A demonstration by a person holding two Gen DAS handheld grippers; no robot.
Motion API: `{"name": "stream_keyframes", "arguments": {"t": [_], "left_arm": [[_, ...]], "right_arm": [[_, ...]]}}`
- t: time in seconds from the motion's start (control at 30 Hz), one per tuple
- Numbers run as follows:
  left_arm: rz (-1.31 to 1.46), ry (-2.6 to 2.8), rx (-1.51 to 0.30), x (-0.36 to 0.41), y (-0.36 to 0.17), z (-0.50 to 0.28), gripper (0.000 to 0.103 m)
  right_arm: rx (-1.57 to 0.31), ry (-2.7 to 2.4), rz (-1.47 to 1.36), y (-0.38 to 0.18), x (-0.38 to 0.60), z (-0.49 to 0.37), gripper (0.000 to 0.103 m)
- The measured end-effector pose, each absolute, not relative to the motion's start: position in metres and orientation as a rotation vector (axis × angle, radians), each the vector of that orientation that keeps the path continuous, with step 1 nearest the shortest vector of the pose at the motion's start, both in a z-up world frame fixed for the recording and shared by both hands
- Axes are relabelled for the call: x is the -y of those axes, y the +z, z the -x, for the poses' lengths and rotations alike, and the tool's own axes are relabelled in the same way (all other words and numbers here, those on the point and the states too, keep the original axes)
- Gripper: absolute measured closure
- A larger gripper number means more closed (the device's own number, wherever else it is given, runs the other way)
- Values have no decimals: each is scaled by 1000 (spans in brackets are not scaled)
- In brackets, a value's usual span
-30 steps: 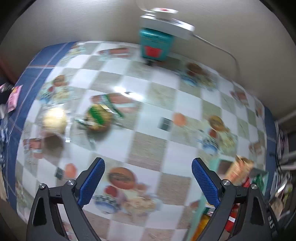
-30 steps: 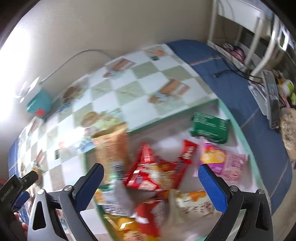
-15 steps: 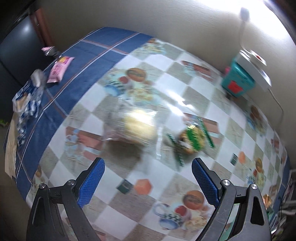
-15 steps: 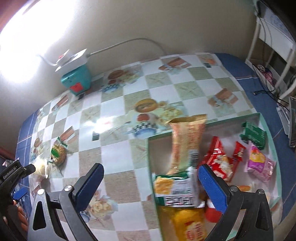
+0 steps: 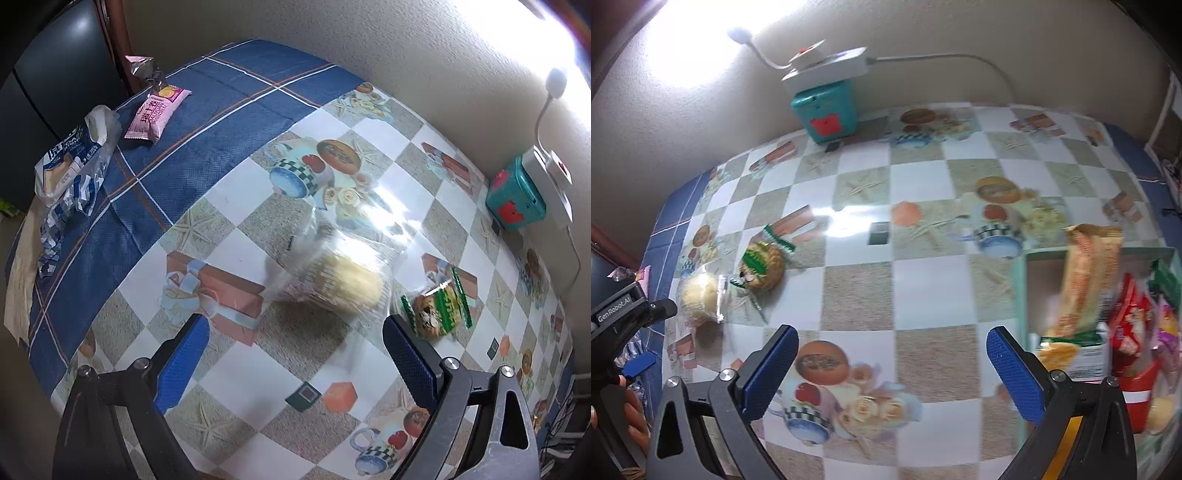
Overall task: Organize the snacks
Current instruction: 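Move both open tools back over the bun and green cookie, then grasp the green cookie with the right tool while the left tool grasps the clear-wrapped bun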
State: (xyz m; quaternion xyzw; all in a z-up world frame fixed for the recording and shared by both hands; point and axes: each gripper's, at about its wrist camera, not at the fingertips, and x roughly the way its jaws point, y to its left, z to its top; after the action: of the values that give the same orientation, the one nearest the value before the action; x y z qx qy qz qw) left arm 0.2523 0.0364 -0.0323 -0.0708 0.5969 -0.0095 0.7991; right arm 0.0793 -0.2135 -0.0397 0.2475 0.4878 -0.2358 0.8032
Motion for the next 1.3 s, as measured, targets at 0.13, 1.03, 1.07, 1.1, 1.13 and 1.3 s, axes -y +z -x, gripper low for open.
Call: {"name": "stream_keyframes", "arguments": {"t": [0.13,1.03,1.07,1.1,1.13,1.3], "left_arm": [[173,-37,-1282,-44,-39,-257,8],[-56,-292,-1233,5,-62,-305,8],[-62,-298,-1243,5,-64,-306,8],[-68,-298,-1254,5,-66,-308,8],[-77,-294,-1261,6,-68,-310,8],[-103,-312,-1294,12,-74,-319,8]], "right_arm": [[-1029,-476,-530,-46,207,-89,0],[-1121,-55,-132,-74,159,-225,0],[-1129,-53,-109,-77,156,-228,0],[-1138,-51,-93,-80,154,-231,0],[-1146,-47,-78,-83,151,-234,0],[-1175,-37,-42,-94,149,-243,0]]}}
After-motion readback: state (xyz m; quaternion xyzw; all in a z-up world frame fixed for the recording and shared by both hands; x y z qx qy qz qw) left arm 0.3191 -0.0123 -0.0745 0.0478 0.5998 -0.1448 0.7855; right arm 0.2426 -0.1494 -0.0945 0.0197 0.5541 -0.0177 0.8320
